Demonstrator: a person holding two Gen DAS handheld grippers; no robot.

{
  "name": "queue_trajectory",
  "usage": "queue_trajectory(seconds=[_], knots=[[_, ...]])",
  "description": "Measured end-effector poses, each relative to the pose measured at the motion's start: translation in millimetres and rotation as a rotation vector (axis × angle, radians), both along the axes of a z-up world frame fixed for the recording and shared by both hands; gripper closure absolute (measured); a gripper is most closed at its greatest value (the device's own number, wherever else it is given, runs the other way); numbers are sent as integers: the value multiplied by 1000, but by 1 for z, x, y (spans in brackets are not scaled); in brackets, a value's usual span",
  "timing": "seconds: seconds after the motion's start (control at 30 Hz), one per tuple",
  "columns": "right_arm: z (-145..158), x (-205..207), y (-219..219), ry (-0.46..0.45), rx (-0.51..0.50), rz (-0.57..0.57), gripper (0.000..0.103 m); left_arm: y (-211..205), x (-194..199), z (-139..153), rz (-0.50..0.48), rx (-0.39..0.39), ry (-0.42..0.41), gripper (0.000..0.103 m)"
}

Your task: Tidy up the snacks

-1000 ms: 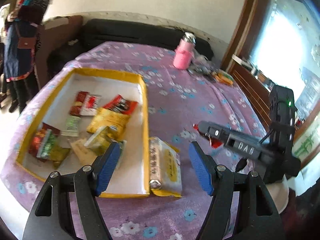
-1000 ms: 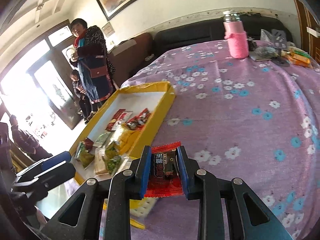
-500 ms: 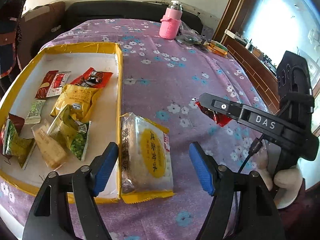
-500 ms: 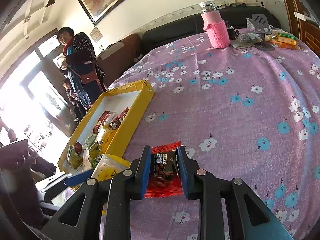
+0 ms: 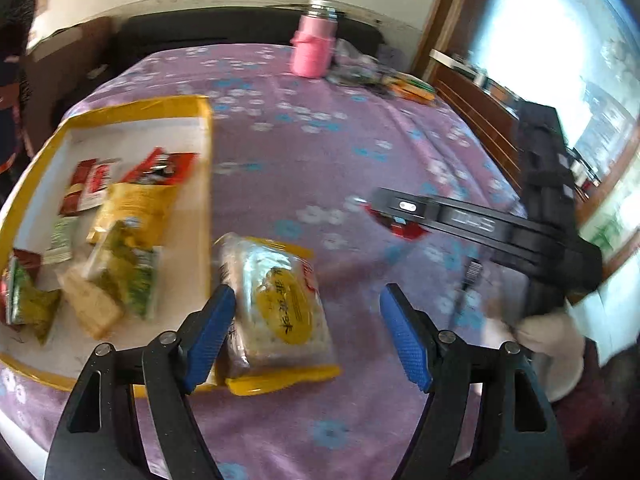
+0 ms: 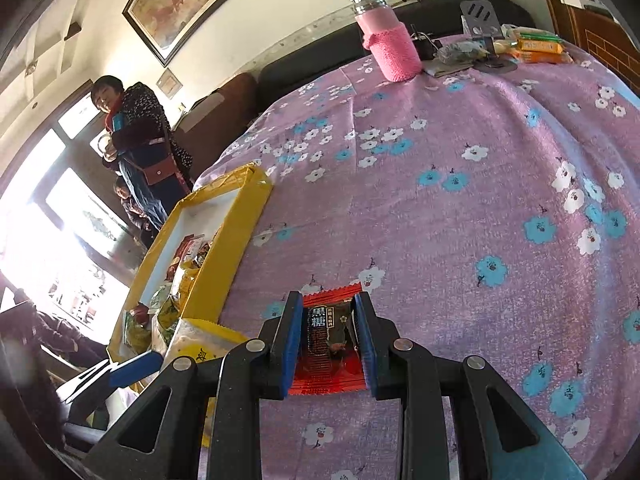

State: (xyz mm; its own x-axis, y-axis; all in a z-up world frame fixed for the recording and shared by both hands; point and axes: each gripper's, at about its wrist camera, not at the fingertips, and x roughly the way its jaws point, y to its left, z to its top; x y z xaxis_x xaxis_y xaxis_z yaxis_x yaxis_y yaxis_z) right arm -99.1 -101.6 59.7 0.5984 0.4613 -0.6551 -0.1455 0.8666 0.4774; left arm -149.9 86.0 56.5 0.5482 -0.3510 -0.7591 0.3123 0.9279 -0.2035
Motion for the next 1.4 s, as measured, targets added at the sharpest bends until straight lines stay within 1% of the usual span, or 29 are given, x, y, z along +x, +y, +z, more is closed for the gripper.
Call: queue_trajectory(seconds=[0.03, 0.1, 0.17, 0.23, 0.3, 0.37, 0.4, 0.43, 0.47, 0.5, 0.57, 0.6, 0.63, 0.8, 0.9, 1.0, 1.03, 1.1, 1.2, 1.23, 1.3, 1.33, 1.37, 1.4], knots=[[0, 0, 0, -1, 2, 0, 76, -8, -1, -1, -49, -39, 24, 29], [-1, -1, -3, -2, 9, -5, 76, -23, 2, -7, -112, -105, 75, 29], [0, -1, -8, -4, 17, -18, 76, -40, 5, -15, -161, -135, 111, 29], [0, -3, -17, -6, 21, -39, 76, -53, 6, -17, -186, -123, 117, 29], [0, -5, -27, -4, 21, -61, 76, -54, 5, -11, -170, -100, 85, 28], [0, -7, -33, -2, 19, -70, 75, -42, 10, -11, -127, -97, 93, 17], [-2, -8, -33, 1, 20, -65, 75, -36, 11, -13, -101, -89, 103, 17], [-3, -8, -32, 3, 22, -61, 75, -33, 10, -14, -66, -53, 96, 17], [-3, -8, -31, 2, 24, -59, 75, -28, 8, -16, -15, 13, 75, 18], [-4, -7, -31, -1, 27, -57, 75, -24, 6, -17, 5, 27, 62, 18], [-4, -7, -32, -6, 36, -57, 75, -8, 3, -19, 21, -24, 67, 18], [-5, -7, -34, -6, 40, -60, 75, -2, 4, -21, 38, -29, 79, 18], [-6, -7, -35, -4, 44, -62, 75, 2, 4, -22, 37, -35, 71, 18], [-10, -5, -37, 10, 54, -65, 75, 3, 12, -24, 51, 1, 59, 18], [-9, -7, -37, 5, 52, -67, 75, 9, 14, -24, 58, -3, 62, 18], [-12, -5, -35, 13, 50, -65, 75, -2, 16, -27, 46, 45, 68, 18], [-13, -4, -35, 16, 51, -64, 75, -8, 18, -31, 44, 61, 80, 16], [-13, -5, -35, 17, 49, -66, 75, -22, 20, -35, 49, 140, 56, 15], [-13, -5, -35, 14, 48, -71, 75, -36, 26, -44, 58, 223, 30, 16], [-13, -5, -35, 15, 47, -70, 75, -41, 28, -48, 59, 262, 18, 15], [-15, -5, -34, 19, 45, -67, 75, -46, 28, -52, 51, 308, -4, 15], [-16, -4, -34, 20, 44, -65, 75, -45, 26, -52, 47, 304, -19, 17], [-16, -4, -34, 20, 43, -64, 75, -43, 26, -51, 47, 304, -23, 26], [-17, -3, -33, 21, 40, -64, 75, -41, 25, -49, 53, 304, -29, 31]])
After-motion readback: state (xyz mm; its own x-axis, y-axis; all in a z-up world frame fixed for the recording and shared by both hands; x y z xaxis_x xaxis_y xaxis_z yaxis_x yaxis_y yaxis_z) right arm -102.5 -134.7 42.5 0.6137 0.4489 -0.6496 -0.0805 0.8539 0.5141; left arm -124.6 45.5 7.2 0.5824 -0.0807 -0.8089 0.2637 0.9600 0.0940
